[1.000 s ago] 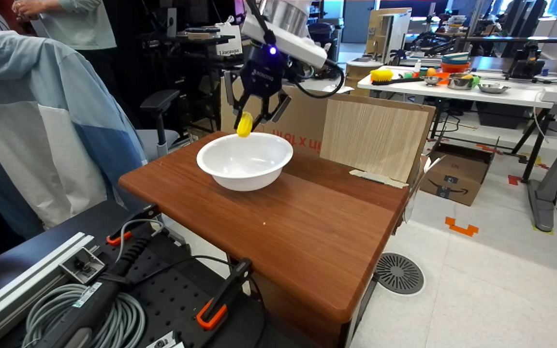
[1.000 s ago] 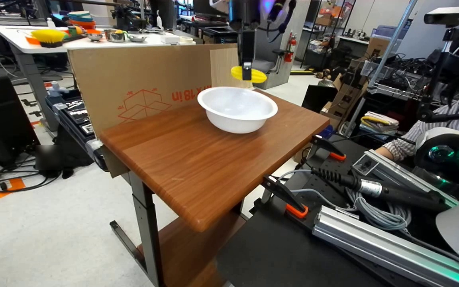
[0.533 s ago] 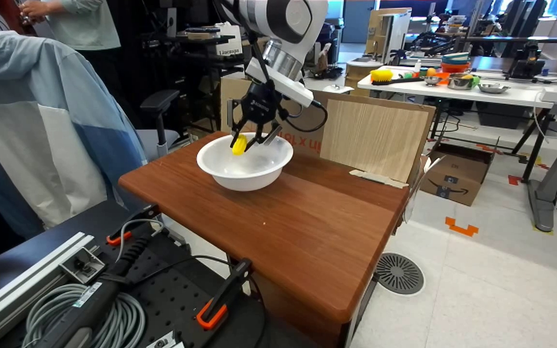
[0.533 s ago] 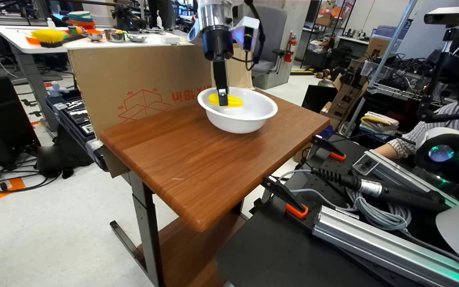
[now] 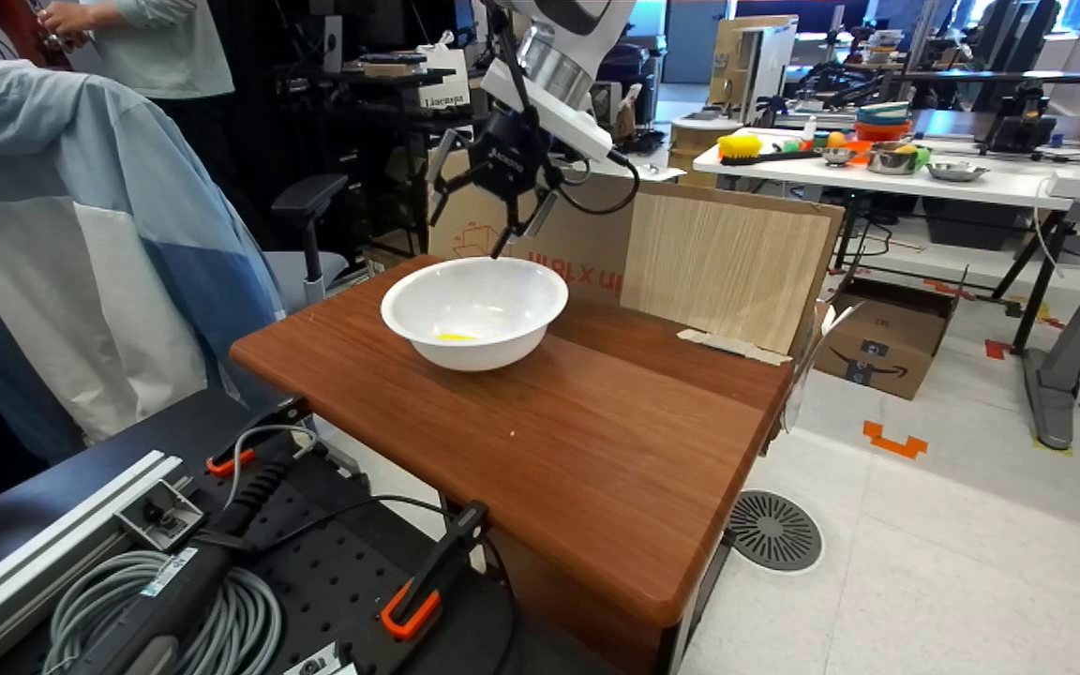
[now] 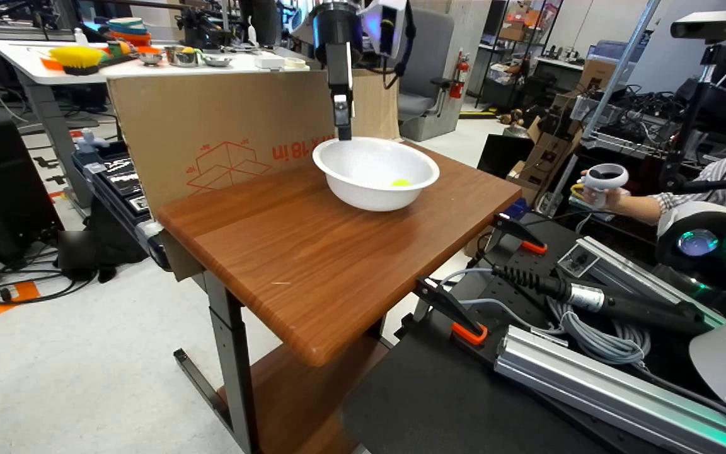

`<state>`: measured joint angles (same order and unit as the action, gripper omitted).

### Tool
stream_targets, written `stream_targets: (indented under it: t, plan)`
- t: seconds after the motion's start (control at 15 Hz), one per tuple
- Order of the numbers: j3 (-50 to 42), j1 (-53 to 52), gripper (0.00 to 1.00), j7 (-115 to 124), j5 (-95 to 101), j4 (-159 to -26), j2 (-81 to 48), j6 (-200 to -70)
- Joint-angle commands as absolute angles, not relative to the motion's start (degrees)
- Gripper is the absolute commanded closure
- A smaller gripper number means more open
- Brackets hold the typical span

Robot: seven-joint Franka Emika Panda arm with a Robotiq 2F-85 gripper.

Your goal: Put the plastic corn in the white basin

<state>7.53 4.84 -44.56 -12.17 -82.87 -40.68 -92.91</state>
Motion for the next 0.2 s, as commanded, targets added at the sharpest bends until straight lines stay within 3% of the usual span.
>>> stream_targets:
  t: [0.0,0.13]
  plan:
    - [7.81,4.83,0.08,-44.52,-12.29,-83.40,-39.16,-90.20]
    - [7.90,4.60,0.00,-44.58,-12.57,-85.52,-35.75,-87.20]
